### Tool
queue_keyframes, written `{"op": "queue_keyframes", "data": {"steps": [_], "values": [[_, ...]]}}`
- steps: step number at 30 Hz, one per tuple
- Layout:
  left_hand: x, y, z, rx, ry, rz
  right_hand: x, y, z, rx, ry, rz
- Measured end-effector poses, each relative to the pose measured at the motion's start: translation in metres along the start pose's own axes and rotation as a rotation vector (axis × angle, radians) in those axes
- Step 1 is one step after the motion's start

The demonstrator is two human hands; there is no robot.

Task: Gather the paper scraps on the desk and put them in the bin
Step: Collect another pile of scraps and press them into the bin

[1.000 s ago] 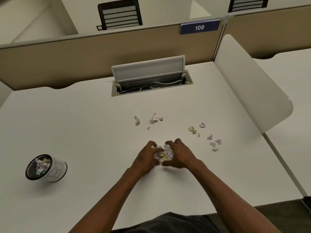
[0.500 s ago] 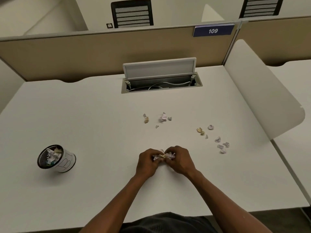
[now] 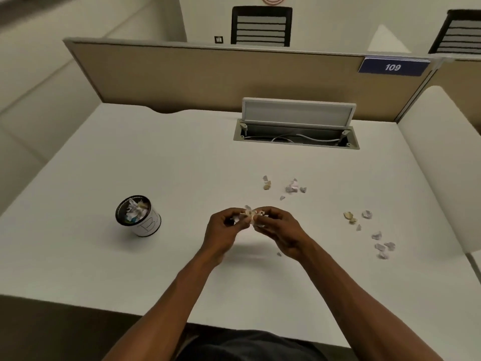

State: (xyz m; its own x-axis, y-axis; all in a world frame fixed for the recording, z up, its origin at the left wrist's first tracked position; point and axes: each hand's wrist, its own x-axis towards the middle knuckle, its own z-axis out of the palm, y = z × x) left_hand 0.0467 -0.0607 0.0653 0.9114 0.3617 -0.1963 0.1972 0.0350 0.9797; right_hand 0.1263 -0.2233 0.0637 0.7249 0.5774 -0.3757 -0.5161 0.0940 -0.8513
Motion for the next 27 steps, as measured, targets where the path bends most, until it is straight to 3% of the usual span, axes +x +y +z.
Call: {"op": "queue_keyframes", "data": {"steps": [11, 17, 20, 23, 27], "values": [[-0.01, 0.035, -0.134, -0.068, 0.289, 0.063, 0.064, -0.023, 0.149, -0.153, -0.237, 0.02], [-0.009, 0.032, -0.21, 0.34, 0.526, 0.04, 0.098, -0.019, 0.227, -0.455, -0.259, -0.009], [-0.007, 0.03, -0.23, 0.522, 0.537, 0.013, 0.11, -0.013, 0.254, -0.769, -0.219, -0.088], [-0.006, 0.031, -0.238, 0.615, 0.44, -0.033, 0.115, -0.009, 0.27, -1.106, -0.204, -0.186], [-0.005, 0.033, -0.24, 0.633, 0.368, -0.048, 0.119, -0.007, 0.275, -1.258, -0.239, -0.283]]}}
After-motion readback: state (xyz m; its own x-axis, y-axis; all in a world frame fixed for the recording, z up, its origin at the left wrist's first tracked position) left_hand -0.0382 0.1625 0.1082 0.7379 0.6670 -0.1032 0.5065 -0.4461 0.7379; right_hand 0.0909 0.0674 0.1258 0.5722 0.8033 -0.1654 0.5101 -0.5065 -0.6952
